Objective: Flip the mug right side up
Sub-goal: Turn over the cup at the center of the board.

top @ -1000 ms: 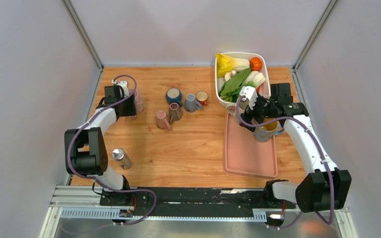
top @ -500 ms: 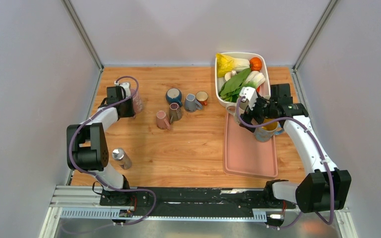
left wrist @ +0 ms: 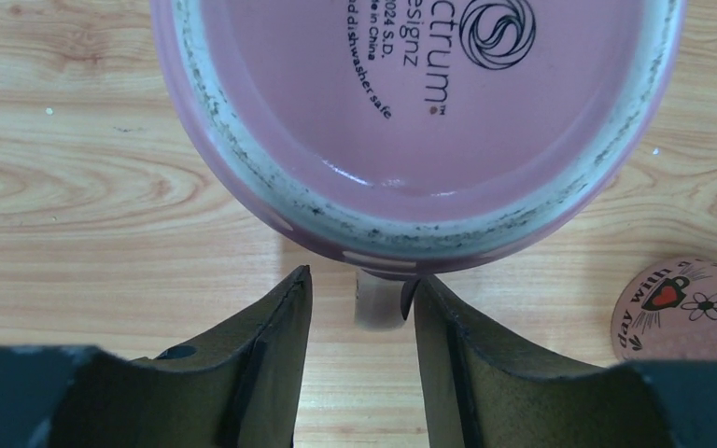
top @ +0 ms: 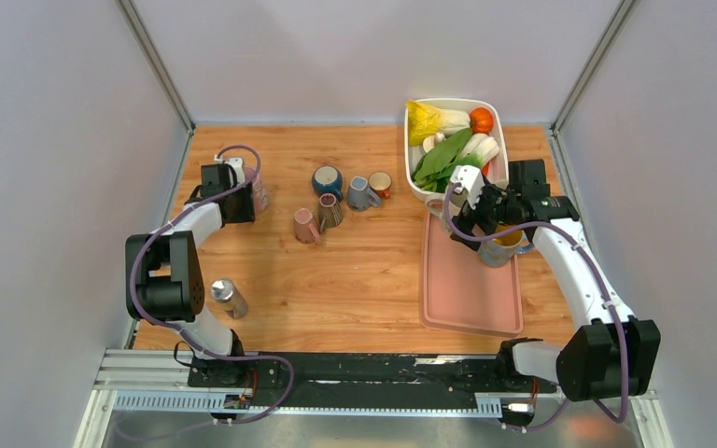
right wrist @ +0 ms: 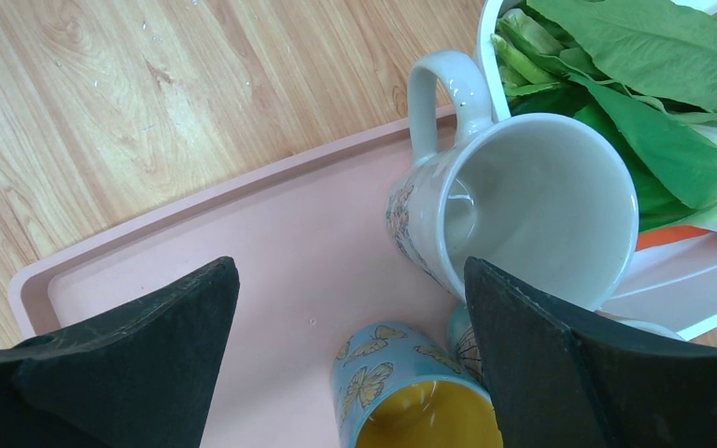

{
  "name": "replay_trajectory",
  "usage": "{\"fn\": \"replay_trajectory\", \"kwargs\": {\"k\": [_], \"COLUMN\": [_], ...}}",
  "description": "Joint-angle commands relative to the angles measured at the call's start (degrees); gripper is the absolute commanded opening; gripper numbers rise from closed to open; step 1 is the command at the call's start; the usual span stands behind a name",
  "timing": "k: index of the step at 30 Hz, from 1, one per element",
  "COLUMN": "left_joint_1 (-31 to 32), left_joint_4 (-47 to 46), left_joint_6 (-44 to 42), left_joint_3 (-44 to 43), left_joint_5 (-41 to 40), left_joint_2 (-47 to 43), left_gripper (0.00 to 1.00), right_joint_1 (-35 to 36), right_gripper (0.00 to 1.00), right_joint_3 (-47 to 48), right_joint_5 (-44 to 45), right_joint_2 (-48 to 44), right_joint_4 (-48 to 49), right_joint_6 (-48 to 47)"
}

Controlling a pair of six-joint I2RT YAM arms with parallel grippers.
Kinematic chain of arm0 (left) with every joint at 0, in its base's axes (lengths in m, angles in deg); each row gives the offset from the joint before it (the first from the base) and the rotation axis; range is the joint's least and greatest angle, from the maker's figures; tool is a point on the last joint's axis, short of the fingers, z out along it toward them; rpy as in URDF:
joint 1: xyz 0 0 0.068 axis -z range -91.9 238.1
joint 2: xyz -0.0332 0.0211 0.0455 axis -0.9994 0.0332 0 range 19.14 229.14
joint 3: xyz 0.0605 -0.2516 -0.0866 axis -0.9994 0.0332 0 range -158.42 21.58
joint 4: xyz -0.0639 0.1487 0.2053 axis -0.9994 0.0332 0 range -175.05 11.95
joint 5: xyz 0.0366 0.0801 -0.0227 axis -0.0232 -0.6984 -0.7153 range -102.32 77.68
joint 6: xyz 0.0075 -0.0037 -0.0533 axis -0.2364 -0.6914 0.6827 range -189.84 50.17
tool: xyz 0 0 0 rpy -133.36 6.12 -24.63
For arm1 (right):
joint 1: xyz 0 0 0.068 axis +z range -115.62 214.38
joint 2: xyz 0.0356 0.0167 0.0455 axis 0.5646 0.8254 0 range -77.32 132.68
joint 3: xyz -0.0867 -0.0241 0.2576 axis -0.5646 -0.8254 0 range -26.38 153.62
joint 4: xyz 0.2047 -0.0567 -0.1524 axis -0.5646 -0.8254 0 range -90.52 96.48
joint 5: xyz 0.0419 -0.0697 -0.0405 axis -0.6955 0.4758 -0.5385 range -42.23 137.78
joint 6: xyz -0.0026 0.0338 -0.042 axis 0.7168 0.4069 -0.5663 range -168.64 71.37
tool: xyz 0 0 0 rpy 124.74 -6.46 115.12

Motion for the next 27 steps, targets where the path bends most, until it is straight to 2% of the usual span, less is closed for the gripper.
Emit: {"fn": "replay_trajectory", "kwargs": {"k": [1, 9, 17, 25, 27], "left_joint_1": [0.1, 0.2, 0.2, -0.2, -0.4], "left_joint_4": [-0.7, -2.3, -2.3, 1.6, 2.8], "left_joint_6": [-0.9, -1.2, -2.6, -3.9, -4.7], "left_joint_3": [0.1, -0.7, -0.6, -2.3, -2.6], "left_joint_5": [-0.9, -0.2, 1.5, 3.4, 4.3], "left_joint_2": [0.8, 2.8, 2.7, -3.1, -4.7], "left_gripper": [0.52, 0.46, 0.26, 0.14, 0.08], "right_joint_1": [0.3, 0.3, 0.3, 0.3, 0.3], "right_gripper": [0.96, 0.96, 0.96, 0.97, 0.96], "right_joint_3": [0.0, -1.1, -1.5, -0.6, 0.0], "right_joint_5": [-0.9, -0.5, -0.1, -0.7, -1.1], "right_joint_2": [-1.9, -3.2, -3.9, -2.6, -1.8], "right_joint_4": [1.9, 2.0, 2.0, 2.0, 2.0], "right_joint_6": [0.7, 1.0, 1.5, 1.6, 1.6]}}
